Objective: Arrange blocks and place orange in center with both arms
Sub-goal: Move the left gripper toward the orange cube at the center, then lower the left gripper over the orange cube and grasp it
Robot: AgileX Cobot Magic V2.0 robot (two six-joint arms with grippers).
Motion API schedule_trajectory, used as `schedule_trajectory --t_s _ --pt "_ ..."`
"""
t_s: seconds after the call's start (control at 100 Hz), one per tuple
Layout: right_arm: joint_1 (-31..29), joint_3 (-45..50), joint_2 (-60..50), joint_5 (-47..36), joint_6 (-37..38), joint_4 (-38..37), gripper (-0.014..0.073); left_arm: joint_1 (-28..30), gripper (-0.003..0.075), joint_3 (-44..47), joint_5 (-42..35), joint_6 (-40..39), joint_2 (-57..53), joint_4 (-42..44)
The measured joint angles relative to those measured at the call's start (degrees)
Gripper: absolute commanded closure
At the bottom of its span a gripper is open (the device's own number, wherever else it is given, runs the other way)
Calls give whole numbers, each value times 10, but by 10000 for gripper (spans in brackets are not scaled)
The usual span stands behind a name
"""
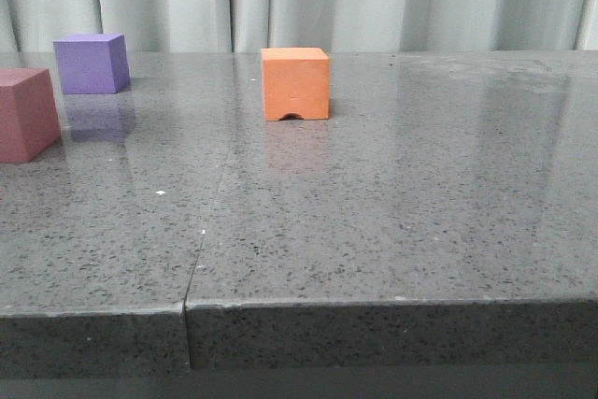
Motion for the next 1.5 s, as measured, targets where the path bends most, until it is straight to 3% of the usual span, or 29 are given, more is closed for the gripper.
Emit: schedule_trajectory --t_s 0.2,0.43,0.68,0.91,1.5 --pt "0 0 0 0 0 0 663 -3 64 -109 123 194 98 -129" --pt "0 0 0 0 0 0 663 -41 63 -226 203 310 205 -146" --pt "0 0 0 0 0 0 663 -111 63 -307 206 328 297 -102" --pt "0 0 0 0 0 0 663 -155 63 -317 189 328 351 -90" --pt "0 0 0 0 0 0 663 -168 64 -318 141 328 423 -84"
